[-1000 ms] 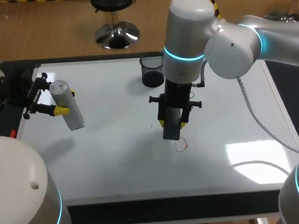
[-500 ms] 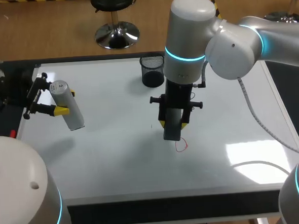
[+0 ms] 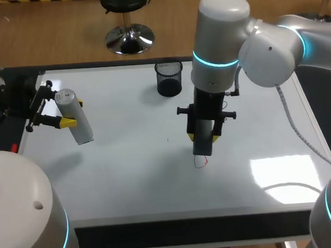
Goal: Pick up the inspection probe, press it on each red-marked spot on the whiteboard one by one, put down the probe, pick up the eraser, and wipe off all the red marks.
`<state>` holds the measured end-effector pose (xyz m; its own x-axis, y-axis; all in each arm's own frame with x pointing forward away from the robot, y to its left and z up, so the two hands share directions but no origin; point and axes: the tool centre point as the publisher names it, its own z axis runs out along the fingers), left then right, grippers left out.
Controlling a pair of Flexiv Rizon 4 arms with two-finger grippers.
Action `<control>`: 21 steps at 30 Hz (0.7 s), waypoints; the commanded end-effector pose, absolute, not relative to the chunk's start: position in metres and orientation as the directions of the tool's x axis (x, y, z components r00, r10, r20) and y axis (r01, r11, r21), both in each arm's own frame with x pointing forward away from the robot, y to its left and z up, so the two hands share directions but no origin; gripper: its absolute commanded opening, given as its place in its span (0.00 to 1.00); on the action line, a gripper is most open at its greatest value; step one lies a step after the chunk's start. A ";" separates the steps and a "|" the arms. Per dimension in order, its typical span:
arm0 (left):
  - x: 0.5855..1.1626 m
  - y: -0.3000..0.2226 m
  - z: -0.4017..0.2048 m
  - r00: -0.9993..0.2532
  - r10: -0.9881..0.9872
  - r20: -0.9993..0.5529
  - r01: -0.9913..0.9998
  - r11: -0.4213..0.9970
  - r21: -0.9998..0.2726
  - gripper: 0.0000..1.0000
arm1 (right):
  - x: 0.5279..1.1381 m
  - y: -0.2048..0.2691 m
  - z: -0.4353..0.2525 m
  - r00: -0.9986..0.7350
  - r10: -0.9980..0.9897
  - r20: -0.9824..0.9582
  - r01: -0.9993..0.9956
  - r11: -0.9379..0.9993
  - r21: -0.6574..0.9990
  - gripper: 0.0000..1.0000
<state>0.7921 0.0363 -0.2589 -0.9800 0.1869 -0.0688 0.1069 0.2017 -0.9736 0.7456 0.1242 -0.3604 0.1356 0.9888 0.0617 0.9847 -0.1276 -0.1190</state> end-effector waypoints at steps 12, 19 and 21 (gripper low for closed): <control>0.791 0.036 -0.257 -0.980 0.185 -0.072 0.110 0.203 -0.973 0.00 | 0.732 0.061 -0.347 0.119 0.988 0.095 0.987 -0.108 -0.115 0.00; 0.791 0.036 -0.257 -0.980 0.185 -0.072 0.110 0.203 -0.973 0.00 | 0.730 0.028 -0.345 0.098 0.989 0.110 0.990 -0.085 -0.112 0.00; 0.791 0.036 -0.257 -0.980 0.185 -0.072 0.110 0.203 -0.973 0.00 | 0.731 0.020 -0.345 0.102 0.988 0.115 0.990 -0.089 -0.109 0.00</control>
<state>0.7922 0.0363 -0.2589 -0.9799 0.1870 -0.0689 0.1069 0.2017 -0.9736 0.7363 0.0419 -0.3496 0.0966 0.9933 0.0631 0.9890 -0.0886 -0.1183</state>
